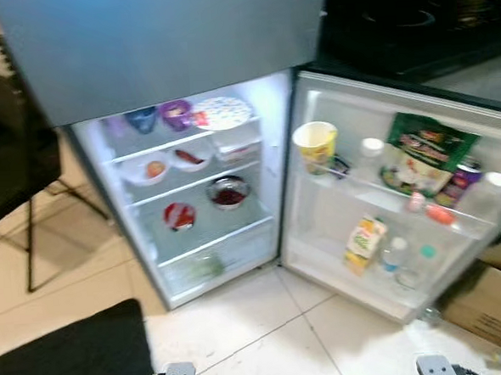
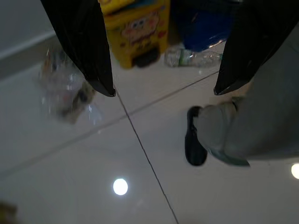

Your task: Restocking fridge

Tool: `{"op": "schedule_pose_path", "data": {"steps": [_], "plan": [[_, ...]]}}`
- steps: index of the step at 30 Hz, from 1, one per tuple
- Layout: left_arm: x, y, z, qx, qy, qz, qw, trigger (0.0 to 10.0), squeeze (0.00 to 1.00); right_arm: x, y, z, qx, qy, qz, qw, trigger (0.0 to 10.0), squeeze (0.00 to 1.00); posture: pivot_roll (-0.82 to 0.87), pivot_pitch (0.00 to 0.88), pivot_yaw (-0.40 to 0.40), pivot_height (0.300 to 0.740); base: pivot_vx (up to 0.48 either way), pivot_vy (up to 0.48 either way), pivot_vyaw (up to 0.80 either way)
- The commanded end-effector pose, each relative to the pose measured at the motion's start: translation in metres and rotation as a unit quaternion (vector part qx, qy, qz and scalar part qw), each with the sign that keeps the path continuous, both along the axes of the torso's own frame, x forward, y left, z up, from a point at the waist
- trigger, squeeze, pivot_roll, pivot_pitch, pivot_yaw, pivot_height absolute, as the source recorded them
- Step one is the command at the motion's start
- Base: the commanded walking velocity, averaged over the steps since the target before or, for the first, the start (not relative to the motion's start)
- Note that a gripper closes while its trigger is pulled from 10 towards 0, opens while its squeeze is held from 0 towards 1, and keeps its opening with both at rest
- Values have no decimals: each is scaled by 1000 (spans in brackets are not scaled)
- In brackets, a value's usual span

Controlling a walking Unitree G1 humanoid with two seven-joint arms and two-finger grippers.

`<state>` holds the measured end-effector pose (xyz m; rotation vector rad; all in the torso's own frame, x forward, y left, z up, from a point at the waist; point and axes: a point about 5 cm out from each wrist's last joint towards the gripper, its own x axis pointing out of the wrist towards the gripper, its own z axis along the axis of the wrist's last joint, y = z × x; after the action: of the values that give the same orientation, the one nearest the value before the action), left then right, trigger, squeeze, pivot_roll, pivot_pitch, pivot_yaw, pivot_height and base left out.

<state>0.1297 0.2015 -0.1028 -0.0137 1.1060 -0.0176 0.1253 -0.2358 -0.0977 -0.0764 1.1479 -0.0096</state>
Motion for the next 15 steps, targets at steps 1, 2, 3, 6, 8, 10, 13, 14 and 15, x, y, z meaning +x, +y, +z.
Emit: {"op": "schedule_pose_path", "data": {"steps": [1, 2, 3, 6, 8, 10, 13, 14, 15], "plan": [[-3, 0, -1, 0, 9, -4, 1000, 10000, 0, -3, -1, -1, -1, 8, 0, 1000, 10000, 0, 3, 0, -44, 740, 0, 0, -781], [-3, 0, -1, 0, 9, -4, 1000, 10000, 0, -3, -1, -1, -1, 8, 0, 1000, 10000, 0, 3, 0, -44, 740, 0, 0, -781], [-3, 0, -1, 1, 9, -7, 1000, 10000, 0, -4, -1, -1, -2, 8, -1, 1000, 10000, 0, 3, 0, -44, 740, 0, 0, -788], [-4, -1, -2, 1, 10, -16, 1000, 10000, 0, -5, -1, -1, -6, 7, -2, 1000, 10000, 0, 3, 0, -44, 740, 0, 0, -263], [-4, -1, -2, 2, 11, -14, 1000, 10000, 0, -5, -1, -1, 0, 5, -11, 1000, 10000, 0, 2, 0, -43, 740, 0, -171, 0], [-5, -1, -2, -1, 13, -14, 1000, 10000, 0, -5, -1, -1, 0, 6, -11, 1000, 10000, 0, 2, 0, -42, 740, 0, -409, 0], [-6, -2, -2, -2, 13, -13, 1000, 10000, 0, -5, -1, -1, -1, 6, -10, 1000, 10000, 0, 3, 0, -43, 740, 0, -472, 0], [-6, -2, -2, -3, 14, -13, 1000, 10000, 0, -4, -1, -1, -1, 6, -10, 1000, 10000, 0, 4, 0, -43, 740, 0, -480, 0], [-6, -2, -2, -3, 14, -13, 1000, 10000, 0, -4, -1, -1, -1, 6, -9, 1000, 10000, 0, 4, 0, -43, 740, 0, -480, 0]]}}
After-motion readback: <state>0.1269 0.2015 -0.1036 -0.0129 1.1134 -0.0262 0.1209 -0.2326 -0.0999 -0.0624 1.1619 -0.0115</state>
